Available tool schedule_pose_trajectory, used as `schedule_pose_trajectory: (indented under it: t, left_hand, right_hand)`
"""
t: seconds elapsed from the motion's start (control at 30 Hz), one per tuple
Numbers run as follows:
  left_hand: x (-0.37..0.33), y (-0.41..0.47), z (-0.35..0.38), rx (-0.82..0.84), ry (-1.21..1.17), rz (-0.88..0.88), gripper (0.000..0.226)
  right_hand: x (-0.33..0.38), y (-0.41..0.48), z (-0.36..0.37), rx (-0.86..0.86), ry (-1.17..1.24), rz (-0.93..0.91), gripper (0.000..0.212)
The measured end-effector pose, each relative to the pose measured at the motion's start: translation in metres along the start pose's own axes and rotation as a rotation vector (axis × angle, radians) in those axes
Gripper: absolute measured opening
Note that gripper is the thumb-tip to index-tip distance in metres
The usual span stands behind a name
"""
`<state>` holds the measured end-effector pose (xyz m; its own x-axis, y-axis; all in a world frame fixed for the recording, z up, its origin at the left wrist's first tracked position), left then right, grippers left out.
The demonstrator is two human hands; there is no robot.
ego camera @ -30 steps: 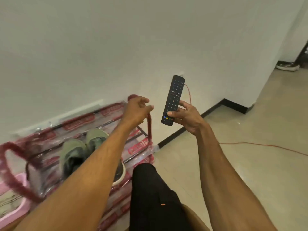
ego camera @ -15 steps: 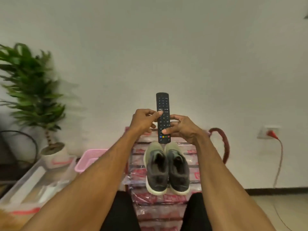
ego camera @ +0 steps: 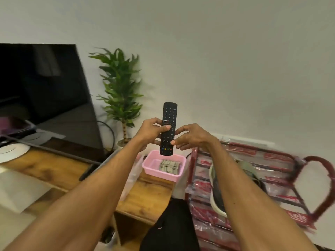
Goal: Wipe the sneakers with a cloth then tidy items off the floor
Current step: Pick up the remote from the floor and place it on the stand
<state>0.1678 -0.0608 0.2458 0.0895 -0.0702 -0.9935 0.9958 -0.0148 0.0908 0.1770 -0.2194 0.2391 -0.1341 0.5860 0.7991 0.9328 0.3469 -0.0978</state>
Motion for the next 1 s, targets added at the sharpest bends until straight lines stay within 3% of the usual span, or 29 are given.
schedule_pose_trajectory:
  t: [0.47,0.6,0.73,1.0]
  left_hand:
    - [0.102,-0.096,-0.172,-0.242,0.054,-0.223,0.022]
    - [0.150,-0.137,-0.221,-0.298,-0.023,-0.337,0.028]
    - [0.198,-0.179,-0.261,-0.390,-0.081,-0.436,0.031]
    - [0.281,-0.223,-0.294,-0.572,-0.193,-0.599,0.027]
  right_hand:
    - [0.009,0.043,0.135,0.077,-0.191,-0.001,0.019]
    - [0.006,0.047,0.187,0.180,-0.243,0.004,0.009]
    - [-0.001,0.049,0.244,0.324,-0.308,0.020,0.017]
    - [-0.026,0.040,0.352,0.532,-0.399,0.025,0.009]
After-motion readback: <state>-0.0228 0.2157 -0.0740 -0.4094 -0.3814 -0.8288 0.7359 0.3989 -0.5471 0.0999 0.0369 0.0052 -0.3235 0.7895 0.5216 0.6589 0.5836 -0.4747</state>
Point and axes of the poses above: each hand's wrist, its own y-axis towards the middle knuckle, its own z-axis out of the palm, x = y × z, the point moved 7 cm from there along y, towards the middle knuckle, and after that the axes turned 14 degrees about -y, right-handed, at the moved point
